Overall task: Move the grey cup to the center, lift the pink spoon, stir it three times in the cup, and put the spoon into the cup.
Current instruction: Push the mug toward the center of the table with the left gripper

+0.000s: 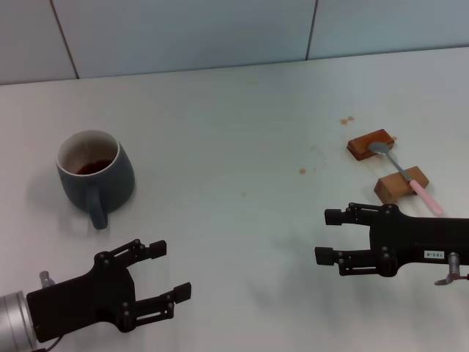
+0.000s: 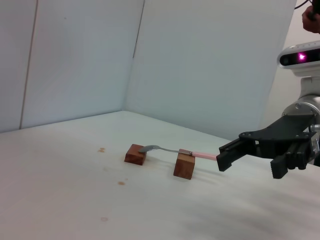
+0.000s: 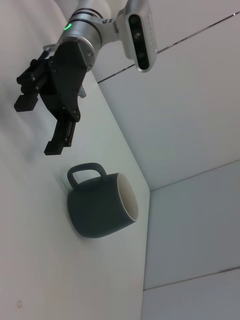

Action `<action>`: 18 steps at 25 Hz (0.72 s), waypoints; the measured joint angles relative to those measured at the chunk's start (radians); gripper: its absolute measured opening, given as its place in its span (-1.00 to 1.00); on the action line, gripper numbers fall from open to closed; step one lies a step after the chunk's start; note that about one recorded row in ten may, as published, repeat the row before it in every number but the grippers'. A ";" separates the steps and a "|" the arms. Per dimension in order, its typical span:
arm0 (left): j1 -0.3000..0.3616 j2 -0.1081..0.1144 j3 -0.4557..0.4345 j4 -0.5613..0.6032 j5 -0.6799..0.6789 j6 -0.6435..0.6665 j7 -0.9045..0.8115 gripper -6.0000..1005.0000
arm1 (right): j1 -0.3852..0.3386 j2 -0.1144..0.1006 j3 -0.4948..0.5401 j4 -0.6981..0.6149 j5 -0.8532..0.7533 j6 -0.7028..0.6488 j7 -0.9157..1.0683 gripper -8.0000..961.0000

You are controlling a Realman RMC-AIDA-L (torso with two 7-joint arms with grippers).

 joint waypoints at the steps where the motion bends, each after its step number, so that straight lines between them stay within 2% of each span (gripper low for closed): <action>1: 0.000 0.000 0.000 0.000 0.000 0.000 0.000 0.68 | 0.000 0.000 0.000 0.002 -0.001 0.000 0.000 0.72; 10: -0.001 0.000 0.000 0.001 0.000 0.009 0.000 0.64 | 0.000 0.000 0.000 0.002 -0.002 0.006 0.000 0.72; 13: 0.012 0.002 -0.013 0.024 -0.010 0.090 0.022 0.63 | -0.001 0.000 0.000 0.002 -0.002 0.013 0.000 0.72; 15: 0.044 0.002 -0.073 0.063 -0.046 0.190 0.063 0.62 | -0.002 0.000 0.000 0.003 -0.002 0.013 0.000 0.72; 18: 0.087 0.003 -0.195 0.092 -0.143 0.249 0.109 0.61 | -0.005 0.001 0.000 0.004 -0.003 0.013 -0.001 0.72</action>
